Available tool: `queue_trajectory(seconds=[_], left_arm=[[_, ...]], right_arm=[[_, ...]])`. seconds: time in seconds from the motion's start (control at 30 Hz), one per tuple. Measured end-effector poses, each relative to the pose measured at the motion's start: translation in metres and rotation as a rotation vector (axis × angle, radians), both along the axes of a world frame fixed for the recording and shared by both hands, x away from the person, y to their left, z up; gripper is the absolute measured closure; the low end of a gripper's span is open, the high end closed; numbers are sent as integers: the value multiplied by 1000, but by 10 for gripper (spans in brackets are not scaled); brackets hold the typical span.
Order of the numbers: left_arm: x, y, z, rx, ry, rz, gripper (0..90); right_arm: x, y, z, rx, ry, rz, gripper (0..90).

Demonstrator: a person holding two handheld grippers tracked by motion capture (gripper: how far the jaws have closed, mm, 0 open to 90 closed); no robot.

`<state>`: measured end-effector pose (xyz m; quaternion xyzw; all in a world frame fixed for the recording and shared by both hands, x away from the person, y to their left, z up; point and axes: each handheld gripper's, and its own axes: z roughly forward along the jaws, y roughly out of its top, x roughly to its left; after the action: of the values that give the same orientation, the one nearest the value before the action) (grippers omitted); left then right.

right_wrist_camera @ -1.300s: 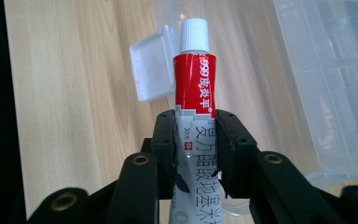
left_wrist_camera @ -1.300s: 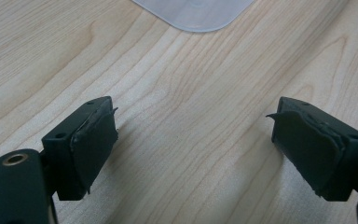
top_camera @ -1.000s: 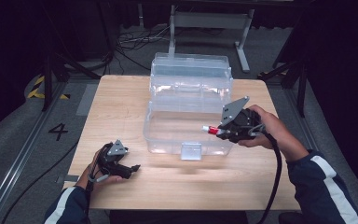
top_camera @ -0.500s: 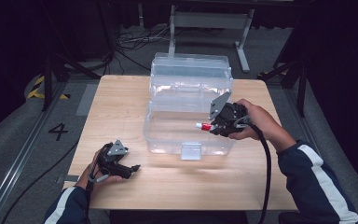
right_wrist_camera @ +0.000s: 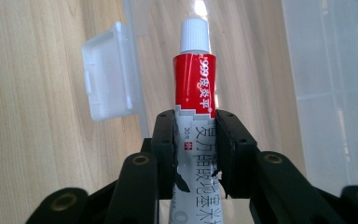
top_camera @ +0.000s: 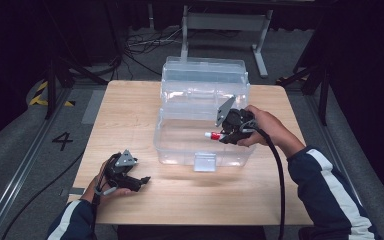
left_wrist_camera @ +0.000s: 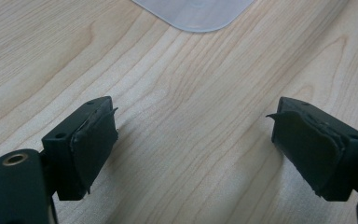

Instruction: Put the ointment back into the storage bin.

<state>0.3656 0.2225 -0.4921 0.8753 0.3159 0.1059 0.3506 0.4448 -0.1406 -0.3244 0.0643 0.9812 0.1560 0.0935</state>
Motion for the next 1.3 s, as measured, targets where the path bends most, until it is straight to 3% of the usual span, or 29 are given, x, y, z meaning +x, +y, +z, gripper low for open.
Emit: queue_trajectory(seconds=[0.27,0.93,1.17,1.3], left_arm=[[0,0,0,-1,0,2,139],[0,0,0,-1,0,1,139],[0,0,0,-1,0,1,139],[0,0,0,-1,0,0,139]], right_arm=[[15,2,-15,-29,24,-10,710],[27,6,-50,-90,100,-7,709],[30,3,-54,-66,119,-16,709],[32,0,-52,-65,99,-19,709]])
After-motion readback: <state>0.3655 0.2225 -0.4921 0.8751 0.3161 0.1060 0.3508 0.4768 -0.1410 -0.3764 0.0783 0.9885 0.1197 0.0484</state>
